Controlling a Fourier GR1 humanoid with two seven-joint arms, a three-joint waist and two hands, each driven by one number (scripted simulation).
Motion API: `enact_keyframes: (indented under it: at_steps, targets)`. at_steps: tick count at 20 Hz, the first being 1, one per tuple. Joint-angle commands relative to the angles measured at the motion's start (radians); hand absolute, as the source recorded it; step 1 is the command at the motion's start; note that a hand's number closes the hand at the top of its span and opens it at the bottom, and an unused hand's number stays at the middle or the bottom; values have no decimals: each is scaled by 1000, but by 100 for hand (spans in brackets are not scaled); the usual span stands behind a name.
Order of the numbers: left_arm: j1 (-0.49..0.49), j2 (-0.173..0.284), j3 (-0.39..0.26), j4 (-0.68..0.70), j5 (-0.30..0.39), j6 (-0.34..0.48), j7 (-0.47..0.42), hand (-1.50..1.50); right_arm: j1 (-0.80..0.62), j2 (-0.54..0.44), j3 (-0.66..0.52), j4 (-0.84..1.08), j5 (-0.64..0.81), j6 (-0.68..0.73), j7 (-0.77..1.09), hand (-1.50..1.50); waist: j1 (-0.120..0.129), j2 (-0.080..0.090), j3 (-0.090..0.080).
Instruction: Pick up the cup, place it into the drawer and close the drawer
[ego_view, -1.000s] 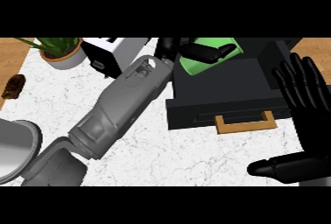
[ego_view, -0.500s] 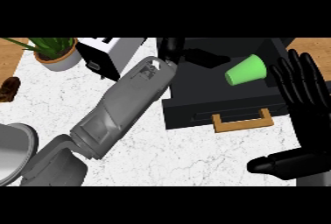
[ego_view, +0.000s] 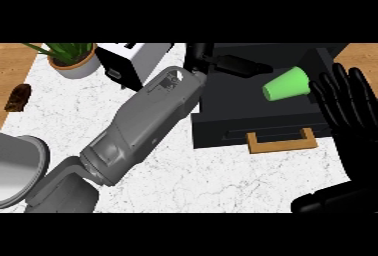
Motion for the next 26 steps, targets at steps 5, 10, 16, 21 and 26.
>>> enact_keyframes:
  at_steps: [5,10,16,21,26]
  targets:
    - [15,30,96,-82,40,-46,34,-150,48,-67,-54,-79,-89,52,59,150,70,-18,-1]
    - [151,113,107,-256,51,-31,37,-150,71,-144,-2,-83,55,141,23,150,107,-27,-2]
    - [337,238,128,-475,54,-19,97,-150,72,-162,42,-74,188,144,27,150,111,-25,-2]
    - [573,356,133,-695,69,-54,132,-150,108,-165,59,11,282,172,-61,150,119,-23,-1]
    - [775,472,176,-900,90,-99,161,-150,107,-161,92,45,396,138,-58,150,117,-22,-1]
